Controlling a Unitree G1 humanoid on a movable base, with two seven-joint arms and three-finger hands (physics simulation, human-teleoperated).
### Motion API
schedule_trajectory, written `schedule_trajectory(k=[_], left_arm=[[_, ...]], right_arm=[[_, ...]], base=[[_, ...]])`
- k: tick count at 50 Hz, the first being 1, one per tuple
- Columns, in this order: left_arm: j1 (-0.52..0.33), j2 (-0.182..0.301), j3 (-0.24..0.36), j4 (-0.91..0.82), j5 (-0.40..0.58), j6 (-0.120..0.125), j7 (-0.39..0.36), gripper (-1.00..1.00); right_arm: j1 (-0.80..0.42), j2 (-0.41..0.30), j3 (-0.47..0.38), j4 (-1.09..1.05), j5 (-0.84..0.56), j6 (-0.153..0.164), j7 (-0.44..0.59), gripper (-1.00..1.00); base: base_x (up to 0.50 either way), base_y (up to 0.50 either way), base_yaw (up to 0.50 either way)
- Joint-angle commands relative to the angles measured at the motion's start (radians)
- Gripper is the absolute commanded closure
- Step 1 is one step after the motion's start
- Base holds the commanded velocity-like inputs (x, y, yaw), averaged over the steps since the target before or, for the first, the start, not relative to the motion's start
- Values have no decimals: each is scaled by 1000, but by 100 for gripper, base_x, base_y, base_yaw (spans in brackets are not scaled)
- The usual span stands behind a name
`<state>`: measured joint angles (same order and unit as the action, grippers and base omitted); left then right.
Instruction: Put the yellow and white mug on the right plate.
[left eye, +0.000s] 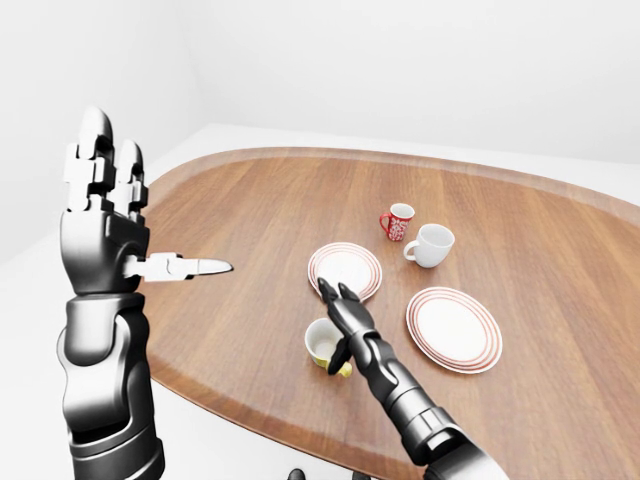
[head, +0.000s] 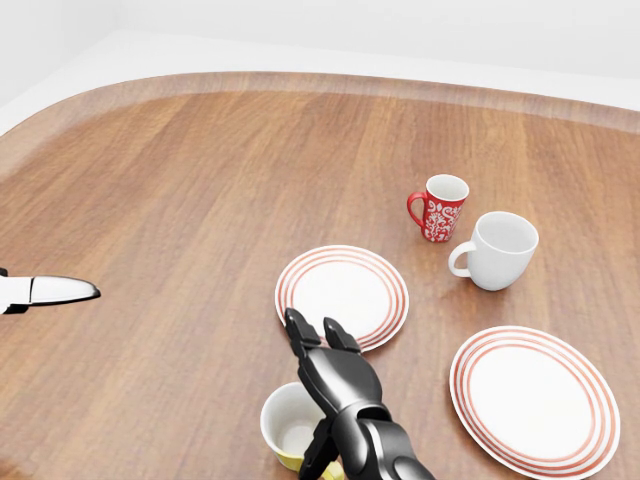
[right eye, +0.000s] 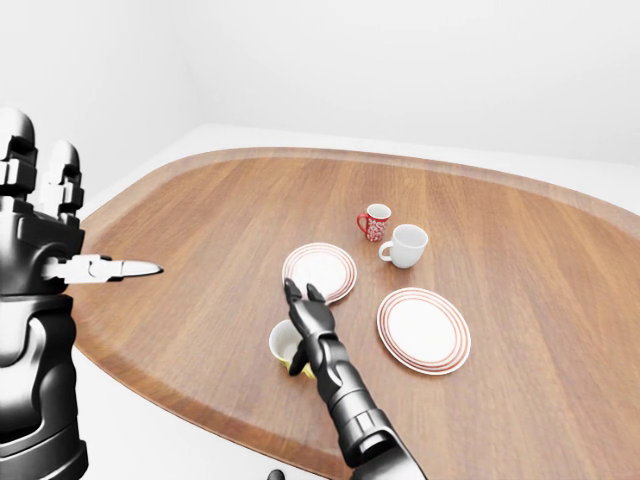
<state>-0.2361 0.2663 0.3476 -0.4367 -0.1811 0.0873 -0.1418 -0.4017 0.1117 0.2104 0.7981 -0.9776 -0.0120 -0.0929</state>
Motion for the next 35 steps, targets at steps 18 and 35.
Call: schedule_trajectory(k=[18,35], left_arm=[[2,-2,-2,0,2,0,-2,-100],[-3,-1,-2,-1,3,0,-1,-100]], right_arm=[[-11,-3,-6,46,7,-16,-22,-100],[-30,0,-9,126,16,-44,-63,-100]], base=[[0,0,0],[0,0,0]])
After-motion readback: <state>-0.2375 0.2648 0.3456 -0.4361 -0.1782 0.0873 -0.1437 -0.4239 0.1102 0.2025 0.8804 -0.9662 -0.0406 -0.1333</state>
